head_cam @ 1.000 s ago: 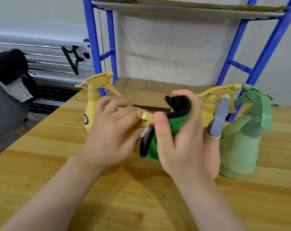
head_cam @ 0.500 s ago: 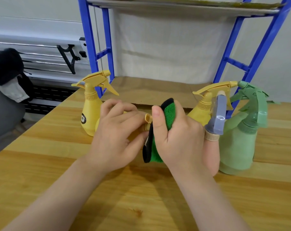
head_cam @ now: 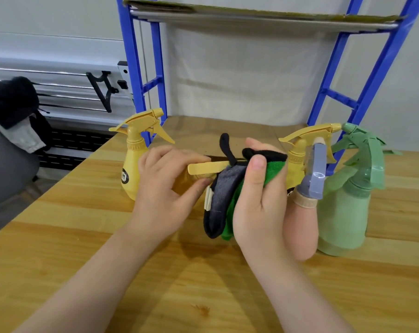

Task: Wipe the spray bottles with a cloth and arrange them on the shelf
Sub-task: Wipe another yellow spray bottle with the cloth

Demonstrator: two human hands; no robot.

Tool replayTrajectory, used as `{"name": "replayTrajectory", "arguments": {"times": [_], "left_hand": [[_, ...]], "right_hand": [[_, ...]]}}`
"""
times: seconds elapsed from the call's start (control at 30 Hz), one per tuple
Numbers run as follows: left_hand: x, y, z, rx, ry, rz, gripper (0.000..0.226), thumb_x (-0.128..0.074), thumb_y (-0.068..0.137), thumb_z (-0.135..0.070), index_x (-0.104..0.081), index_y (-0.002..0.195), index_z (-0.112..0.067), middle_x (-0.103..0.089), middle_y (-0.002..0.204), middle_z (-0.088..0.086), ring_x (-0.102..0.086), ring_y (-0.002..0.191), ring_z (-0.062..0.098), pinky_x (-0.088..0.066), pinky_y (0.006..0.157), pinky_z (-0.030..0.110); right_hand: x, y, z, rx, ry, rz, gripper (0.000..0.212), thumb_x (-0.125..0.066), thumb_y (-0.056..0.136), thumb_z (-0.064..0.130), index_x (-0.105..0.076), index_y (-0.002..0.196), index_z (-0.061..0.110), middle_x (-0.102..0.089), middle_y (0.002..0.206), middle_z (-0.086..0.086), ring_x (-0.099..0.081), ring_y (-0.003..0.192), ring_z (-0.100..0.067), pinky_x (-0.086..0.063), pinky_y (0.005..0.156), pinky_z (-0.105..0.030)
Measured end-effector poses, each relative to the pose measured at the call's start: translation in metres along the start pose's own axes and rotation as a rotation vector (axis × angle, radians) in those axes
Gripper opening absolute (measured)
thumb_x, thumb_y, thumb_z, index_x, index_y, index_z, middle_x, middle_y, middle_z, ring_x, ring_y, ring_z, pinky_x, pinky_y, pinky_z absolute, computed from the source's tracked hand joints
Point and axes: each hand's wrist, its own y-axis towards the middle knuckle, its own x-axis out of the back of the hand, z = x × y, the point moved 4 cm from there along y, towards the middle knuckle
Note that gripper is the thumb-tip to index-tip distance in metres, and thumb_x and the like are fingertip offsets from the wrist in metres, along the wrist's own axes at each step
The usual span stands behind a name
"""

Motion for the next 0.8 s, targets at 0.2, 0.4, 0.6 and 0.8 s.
{"name": "replayTrajectory", "arguments": {"times": [0.2, 0.4, 0.6, 0.8], "left_hand": [[0.004, 0.0, 0.0, -0.029, 0.094, -0.091, 0.023, -0.068, 0.084, -0.036, -0.066, 0.103, -0.024, -0.063, 0.105, -0.017, -0.052, 0.106, 0.018, -0.03, 0.093, 0.035], [0.003, -0.001, 0.003, 0.056, 0.184, -0.148, 0.021, -0.071, 0.079, -0.034, -0.063, 0.094, -0.021, -0.066, 0.096, -0.008, -0.051, 0.101, 0.019, -0.029, 0.091, 0.037], [0.005, -0.001, -0.001, 0.078, 0.287, -0.151, 0.03, -0.061, 0.082, -0.042, -0.064, 0.089, -0.013, -0.06, 0.087, 0.003, -0.051, 0.094, 0.025, -0.026, 0.089, 0.033], [-0.009, -0.007, -0.011, -0.081, 0.288, -0.098, 0.019, -0.073, 0.081, -0.024, -0.064, 0.092, -0.011, -0.064, 0.094, 0.003, -0.056, 0.094, 0.029, -0.03, 0.089, 0.035]], "right_hand": [[0.002, 0.001, 0.006, 0.054, -0.042, 0.0, 0.021, -0.035, 0.1, 0.038, -0.044, 0.117, 0.03, -0.056, 0.11, 0.007, -0.054, 0.109, -0.007, -0.038, 0.095, -0.017], [-0.001, 0.0, 0.006, 0.07, -0.116, 0.06, 0.039, -0.035, 0.1, 0.038, -0.048, 0.122, 0.009, -0.054, 0.114, -0.001, -0.052, 0.109, -0.01, -0.039, 0.096, -0.019], [-0.009, -0.003, 0.003, -0.125, -0.124, 0.222, 0.039, -0.038, 0.093, 0.058, -0.053, 0.093, 0.022, -0.059, 0.076, 0.018, -0.059, 0.075, -0.004, -0.043, 0.066, -0.015], [-0.009, 0.0, 0.006, -0.232, 0.006, 0.248, 0.014, -0.066, 0.09, 0.028, -0.06, 0.084, 0.017, -0.064, 0.074, 0.002, -0.061, 0.068, -0.009, -0.052, 0.064, -0.028]]}}
